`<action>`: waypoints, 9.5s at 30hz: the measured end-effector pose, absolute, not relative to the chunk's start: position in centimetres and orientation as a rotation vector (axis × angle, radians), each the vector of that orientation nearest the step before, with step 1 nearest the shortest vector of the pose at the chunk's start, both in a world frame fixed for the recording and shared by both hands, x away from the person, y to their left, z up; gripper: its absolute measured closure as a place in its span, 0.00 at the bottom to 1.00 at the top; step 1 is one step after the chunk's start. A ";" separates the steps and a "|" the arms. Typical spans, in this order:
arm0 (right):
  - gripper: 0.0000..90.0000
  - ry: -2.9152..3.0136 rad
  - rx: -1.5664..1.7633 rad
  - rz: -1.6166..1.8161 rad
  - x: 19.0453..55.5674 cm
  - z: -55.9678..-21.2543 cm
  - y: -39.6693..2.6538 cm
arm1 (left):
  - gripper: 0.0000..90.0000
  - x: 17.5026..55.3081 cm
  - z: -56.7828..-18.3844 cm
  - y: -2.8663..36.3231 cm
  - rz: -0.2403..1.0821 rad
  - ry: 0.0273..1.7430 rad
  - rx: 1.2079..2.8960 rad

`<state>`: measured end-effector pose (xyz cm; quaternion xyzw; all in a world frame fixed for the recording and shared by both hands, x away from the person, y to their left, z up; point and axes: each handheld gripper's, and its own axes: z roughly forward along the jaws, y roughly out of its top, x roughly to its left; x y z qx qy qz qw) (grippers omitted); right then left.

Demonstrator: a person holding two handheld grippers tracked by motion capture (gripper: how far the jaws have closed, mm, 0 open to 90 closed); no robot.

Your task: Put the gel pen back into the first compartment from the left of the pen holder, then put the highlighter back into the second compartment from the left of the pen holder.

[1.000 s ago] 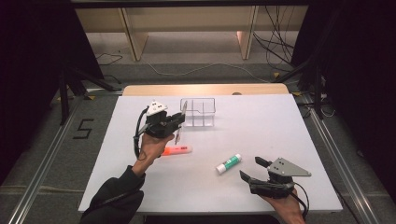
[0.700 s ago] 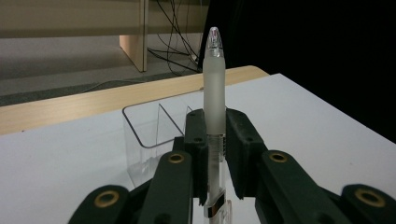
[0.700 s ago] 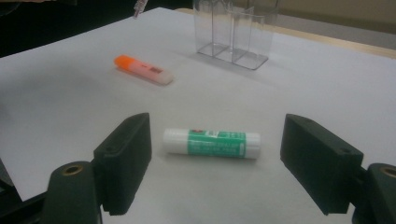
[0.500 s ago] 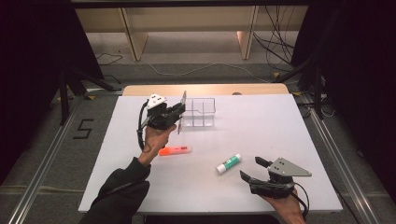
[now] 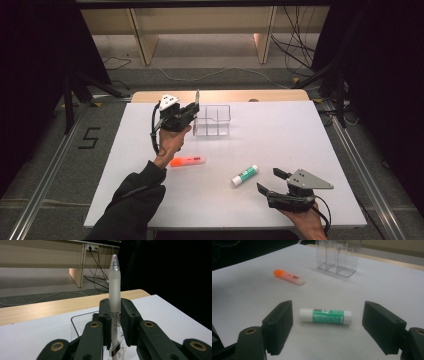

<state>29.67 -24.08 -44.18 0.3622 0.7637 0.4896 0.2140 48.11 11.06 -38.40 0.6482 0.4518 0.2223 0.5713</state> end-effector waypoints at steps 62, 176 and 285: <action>0.29 2.126 0.998 1.376 29.6 -44.2 -24.1 | 0.88 54.2 -38.3 8.5 0.679 1.089 1.457; 0.29 2.142 1.004 1.374 29.5 -44.3 -24.2 | 0.21 45.5 -41.4 13.4 0.386 0.769 2.308; 0.28 2.176 0.837 1.295 28.6 -43.6 -22.5 | 0.74 44.4 -42.9 10.0 -0.102 0.534 2.723</action>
